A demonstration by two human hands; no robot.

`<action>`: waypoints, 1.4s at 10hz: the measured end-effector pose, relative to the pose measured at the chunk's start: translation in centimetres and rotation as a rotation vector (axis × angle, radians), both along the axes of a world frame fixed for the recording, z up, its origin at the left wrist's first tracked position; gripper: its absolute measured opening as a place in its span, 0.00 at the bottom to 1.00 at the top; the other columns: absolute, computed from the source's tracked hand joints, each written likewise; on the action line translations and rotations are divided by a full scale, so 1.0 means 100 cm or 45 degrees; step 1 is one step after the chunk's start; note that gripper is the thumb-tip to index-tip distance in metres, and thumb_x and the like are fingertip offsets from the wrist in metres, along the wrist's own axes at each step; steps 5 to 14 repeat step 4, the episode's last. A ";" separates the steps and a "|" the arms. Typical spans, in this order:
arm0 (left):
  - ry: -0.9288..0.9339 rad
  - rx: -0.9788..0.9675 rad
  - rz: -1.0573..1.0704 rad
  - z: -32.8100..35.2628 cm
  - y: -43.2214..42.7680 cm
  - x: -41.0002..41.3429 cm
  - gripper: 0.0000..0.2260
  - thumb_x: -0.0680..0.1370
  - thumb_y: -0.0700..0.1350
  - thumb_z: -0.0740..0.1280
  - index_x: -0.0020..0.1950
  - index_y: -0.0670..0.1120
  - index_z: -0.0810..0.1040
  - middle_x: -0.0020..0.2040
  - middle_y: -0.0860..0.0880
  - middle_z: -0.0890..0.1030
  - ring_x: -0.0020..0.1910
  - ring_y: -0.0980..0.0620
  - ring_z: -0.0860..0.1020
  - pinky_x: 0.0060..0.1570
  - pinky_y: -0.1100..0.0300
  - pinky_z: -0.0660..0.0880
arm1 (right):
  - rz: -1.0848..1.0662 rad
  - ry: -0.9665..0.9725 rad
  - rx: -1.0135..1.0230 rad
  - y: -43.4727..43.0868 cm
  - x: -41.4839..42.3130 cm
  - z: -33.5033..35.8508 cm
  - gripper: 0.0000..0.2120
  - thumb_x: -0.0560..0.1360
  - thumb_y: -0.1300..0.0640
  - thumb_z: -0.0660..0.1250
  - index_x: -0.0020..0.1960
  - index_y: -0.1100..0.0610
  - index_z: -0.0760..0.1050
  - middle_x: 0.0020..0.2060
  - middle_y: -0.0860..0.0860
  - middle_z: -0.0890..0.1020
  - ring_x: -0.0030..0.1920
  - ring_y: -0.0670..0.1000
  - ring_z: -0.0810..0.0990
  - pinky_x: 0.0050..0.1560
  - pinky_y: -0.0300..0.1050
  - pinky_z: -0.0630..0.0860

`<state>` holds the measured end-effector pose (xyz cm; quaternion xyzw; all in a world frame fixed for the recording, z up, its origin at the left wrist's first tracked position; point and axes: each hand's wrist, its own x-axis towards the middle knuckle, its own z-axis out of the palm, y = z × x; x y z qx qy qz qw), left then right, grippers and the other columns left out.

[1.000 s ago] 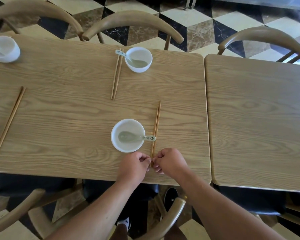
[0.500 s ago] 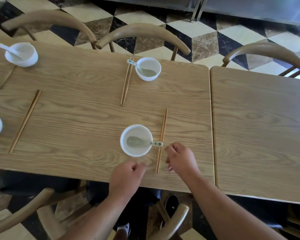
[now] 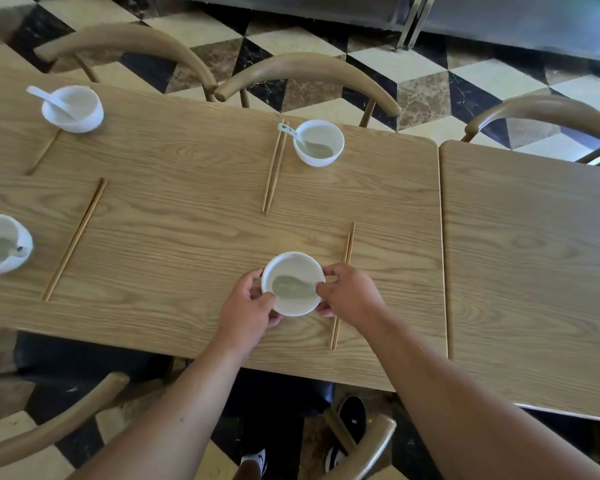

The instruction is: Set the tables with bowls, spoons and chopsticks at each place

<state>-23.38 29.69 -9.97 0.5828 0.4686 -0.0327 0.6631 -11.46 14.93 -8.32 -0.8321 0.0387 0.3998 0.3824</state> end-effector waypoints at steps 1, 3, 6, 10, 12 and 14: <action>0.002 0.001 -0.020 -0.001 0.002 -0.003 0.23 0.82 0.35 0.67 0.74 0.52 0.73 0.56 0.46 0.83 0.48 0.52 0.86 0.46 0.55 0.86 | -0.019 0.008 -0.009 0.000 -0.003 0.002 0.18 0.77 0.61 0.69 0.66 0.52 0.80 0.37 0.54 0.90 0.37 0.53 0.90 0.49 0.52 0.88; 0.023 0.054 -0.085 -0.002 0.004 -0.004 0.24 0.81 0.36 0.67 0.75 0.53 0.73 0.54 0.46 0.85 0.45 0.48 0.87 0.47 0.53 0.86 | -0.008 -0.006 -0.037 0.002 -0.005 0.006 0.19 0.76 0.59 0.69 0.67 0.53 0.79 0.40 0.54 0.89 0.38 0.53 0.90 0.45 0.50 0.89; 0.088 0.299 -0.224 0.001 0.008 -0.006 0.26 0.79 0.43 0.70 0.76 0.56 0.72 0.60 0.50 0.85 0.51 0.49 0.86 0.52 0.50 0.85 | 0.201 -0.267 -0.233 -0.001 -0.009 0.010 0.24 0.78 0.48 0.69 0.73 0.50 0.75 0.52 0.49 0.88 0.50 0.55 0.88 0.51 0.52 0.85; 0.088 0.299 -0.224 0.001 0.008 -0.006 0.26 0.79 0.43 0.70 0.76 0.56 0.72 0.60 0.50 0.85 0.51 0.49 0.86 0.52 0.50 0.85 | 0.201 -0.267 -0.233 -0.001 -0.009 0.010 0.24 0.78 0.48 0.69 0.73 0.50 0.75 0.52 0.49 0.88 0.50 0.55 0.88 0.51 0.52 0.85; 0.088 0.299 -0.224 0.001 0.008 -0.006 0.26 0.79 0.43 0.70 0.76 0.56 0.72 0.60 0.50 0.85 0.51 0.49 0.86 0.52 0.50 0.85 | 0.201 -0.267 -0.233 -0.001 -0.009 0.010 0.24 0.78 0.48 0.69 0.73 0.50 0.75 0.52 0.49 0.88 0.50 0.55 0.88 0.51 0.52 0.85; 0.088 0.299 -0.224 0.001 0.008 -0.006 0.26 0.79 0.43 0.70 0.76 0.56 0.72 0.60 0.50 0.85 0.51 0.49 0.86 0.52 0.50 0.85 | 0.201 -0.267 -0.233 -0.001 -0.009 0.010 0.24 0.78 0.48 0.69 0.73 0.50 0.75 0.52 0.49 0.88 0.50 0.55 0.88 0.51 0.52 0.85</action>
